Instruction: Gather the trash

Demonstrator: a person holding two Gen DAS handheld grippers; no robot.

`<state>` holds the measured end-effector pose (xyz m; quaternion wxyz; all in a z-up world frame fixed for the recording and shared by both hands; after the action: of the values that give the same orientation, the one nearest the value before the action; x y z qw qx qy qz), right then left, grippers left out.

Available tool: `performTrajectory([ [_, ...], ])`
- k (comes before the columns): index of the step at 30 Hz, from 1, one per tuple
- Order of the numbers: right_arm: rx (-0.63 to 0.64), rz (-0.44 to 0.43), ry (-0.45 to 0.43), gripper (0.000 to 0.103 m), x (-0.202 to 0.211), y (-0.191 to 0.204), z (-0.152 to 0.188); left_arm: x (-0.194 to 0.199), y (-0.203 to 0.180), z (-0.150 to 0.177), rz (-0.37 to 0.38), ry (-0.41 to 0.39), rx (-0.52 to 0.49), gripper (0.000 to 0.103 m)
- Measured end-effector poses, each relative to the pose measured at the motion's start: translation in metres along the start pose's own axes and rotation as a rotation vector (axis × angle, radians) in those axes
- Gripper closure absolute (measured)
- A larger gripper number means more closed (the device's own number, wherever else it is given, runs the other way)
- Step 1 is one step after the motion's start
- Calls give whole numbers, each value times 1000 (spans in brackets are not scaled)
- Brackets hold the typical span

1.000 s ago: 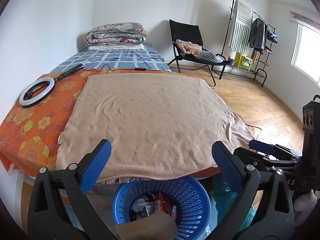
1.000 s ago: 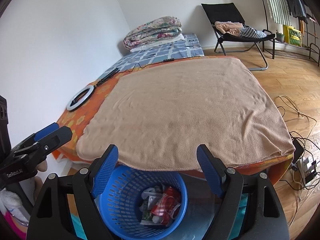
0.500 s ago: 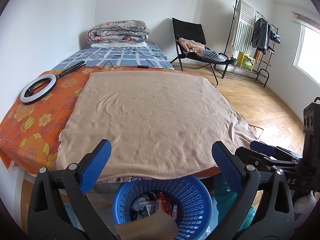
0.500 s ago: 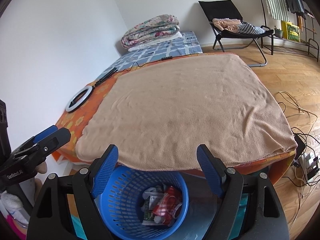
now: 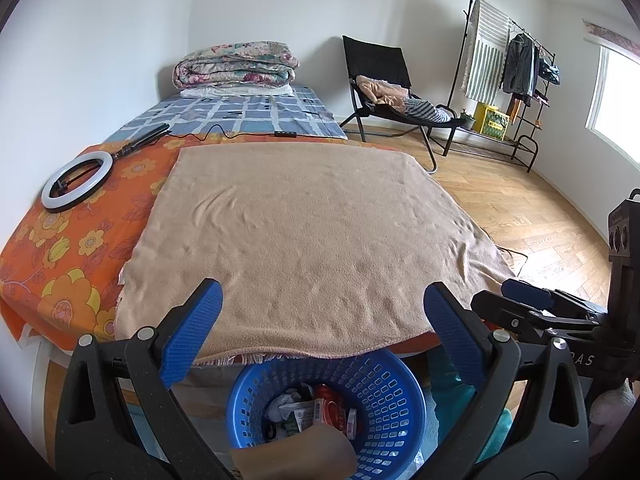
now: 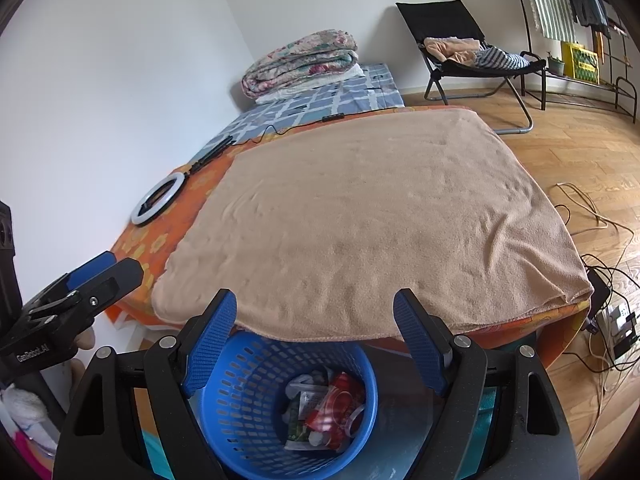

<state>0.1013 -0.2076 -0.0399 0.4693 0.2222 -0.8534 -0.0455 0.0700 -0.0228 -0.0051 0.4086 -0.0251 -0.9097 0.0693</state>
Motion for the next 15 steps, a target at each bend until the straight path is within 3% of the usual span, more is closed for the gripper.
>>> performTrajectory([
  [15,-7,-4,2,22,-1,0,0,0,0,0,-1,1,-2,1],
])
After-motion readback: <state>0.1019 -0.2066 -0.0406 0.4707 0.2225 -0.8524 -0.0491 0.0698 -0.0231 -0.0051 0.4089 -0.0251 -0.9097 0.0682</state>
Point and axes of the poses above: each gripper's, at about its wrist camera, not at the fingertips, and x roughly against the way its jaws point, y to its left, z to its underside, the point moved 5 cm from there along -x, roughly the way its jaws point, and after that the axes turned 10 degrees about y, right-handed, at the moved point
